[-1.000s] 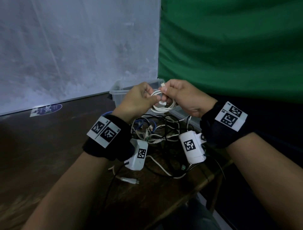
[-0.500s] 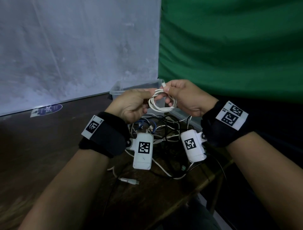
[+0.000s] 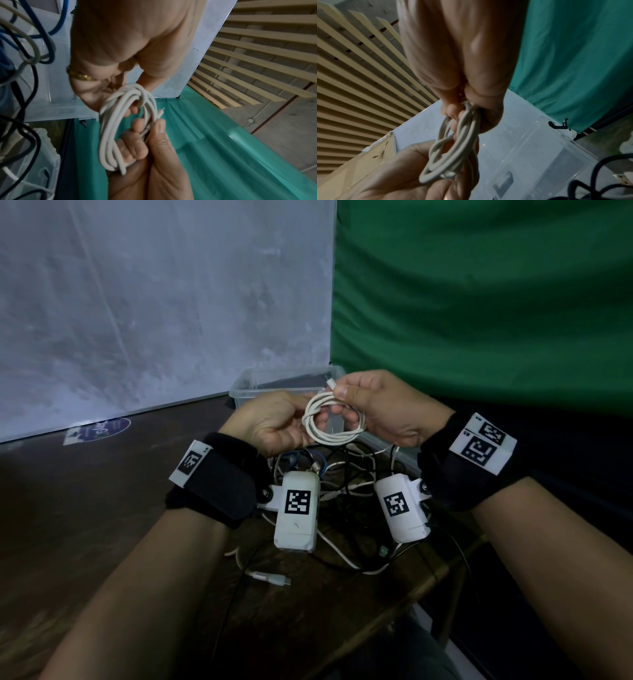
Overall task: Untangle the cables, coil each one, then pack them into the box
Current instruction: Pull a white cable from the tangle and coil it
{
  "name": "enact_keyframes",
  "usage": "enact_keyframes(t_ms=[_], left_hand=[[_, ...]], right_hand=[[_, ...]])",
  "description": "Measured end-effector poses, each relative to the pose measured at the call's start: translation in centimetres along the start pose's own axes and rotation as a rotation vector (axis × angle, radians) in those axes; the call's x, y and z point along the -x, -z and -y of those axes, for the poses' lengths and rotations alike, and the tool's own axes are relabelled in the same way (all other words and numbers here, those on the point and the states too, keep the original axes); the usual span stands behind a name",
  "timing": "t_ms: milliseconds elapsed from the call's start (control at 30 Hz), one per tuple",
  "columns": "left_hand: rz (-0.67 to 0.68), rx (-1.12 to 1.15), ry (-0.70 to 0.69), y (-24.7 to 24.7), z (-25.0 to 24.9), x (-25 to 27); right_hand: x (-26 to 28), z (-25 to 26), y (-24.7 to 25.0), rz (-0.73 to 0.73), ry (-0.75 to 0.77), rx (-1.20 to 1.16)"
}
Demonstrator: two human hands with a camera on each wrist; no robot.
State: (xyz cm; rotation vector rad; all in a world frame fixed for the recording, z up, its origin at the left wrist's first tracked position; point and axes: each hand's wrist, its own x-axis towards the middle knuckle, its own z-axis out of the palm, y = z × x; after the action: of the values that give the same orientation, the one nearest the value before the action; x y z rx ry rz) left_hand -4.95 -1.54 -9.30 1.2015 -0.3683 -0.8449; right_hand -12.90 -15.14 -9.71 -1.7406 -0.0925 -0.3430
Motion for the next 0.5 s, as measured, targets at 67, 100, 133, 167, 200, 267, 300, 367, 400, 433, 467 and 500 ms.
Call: enact_keyframes(t_ms=[67,100,133,167,200,267,300,367,400,433,467,500], left_hand=[[-0.015,-0.006,-0.013,0.1,0.1,-0.1],[-0.027,0.001,-0.026,0.2,0.1,-0.3],[-0.048,0.015,-0.041,0.4,0.1,-0.5],[-0.075,0.041,-0.054,0.6,0.1,-0.6],[-0.098,0.085,-0.07,0.8,0.0,-0.9],[-0.134,0.16,-0.121,0.9,-0.1,-1.1],[-0.145,0.173,-0.162,0.8,-0.1,-1.2],[-0.15,0.156,-0.263,0.6,0.0,-1.3],[-0.141,0.141,-0.307,0.4,0.0,-1.3],[-0.132,0.131,-0.339,0.3,0.1,-1.2],[-0.123,0.131,-0.36,0.2,0.2,-1.2],[-0.121,0.136,-0.368,0.2,0.3,-1.2]], right_hand=[[0.1,0.0,-0.2,0.017,-0.014,0.018],[0.1,0.0,-0.2,0.02,-0.021,0.023],[0.1,0.1,-0.1,0.019,-0.026,0.023],[0.1,0.1,-0.1,0.014,-0.029,0.019],[0.1,0.2,-0.1,0.004,-0.029,0.015],[-0.2,0.1,-0.1,-0.036,-0.02,0.023],[-0.3,0.1,-0.1,-0.069,-0.015,0.032],[-0.7,0.0,-0.3,-0.137,-0.017,0.046],[-0.9,0.0,-0.4,-0.162,-0.027,0.046],[-1.0,0.0,-0.4,-0.178,-0.037,0.046],[-1.1,0.0,-0.3,-0.188,-0.045,0.047],[-1.1,0.1,-0.3,-0.188,-0.049,0.053]])
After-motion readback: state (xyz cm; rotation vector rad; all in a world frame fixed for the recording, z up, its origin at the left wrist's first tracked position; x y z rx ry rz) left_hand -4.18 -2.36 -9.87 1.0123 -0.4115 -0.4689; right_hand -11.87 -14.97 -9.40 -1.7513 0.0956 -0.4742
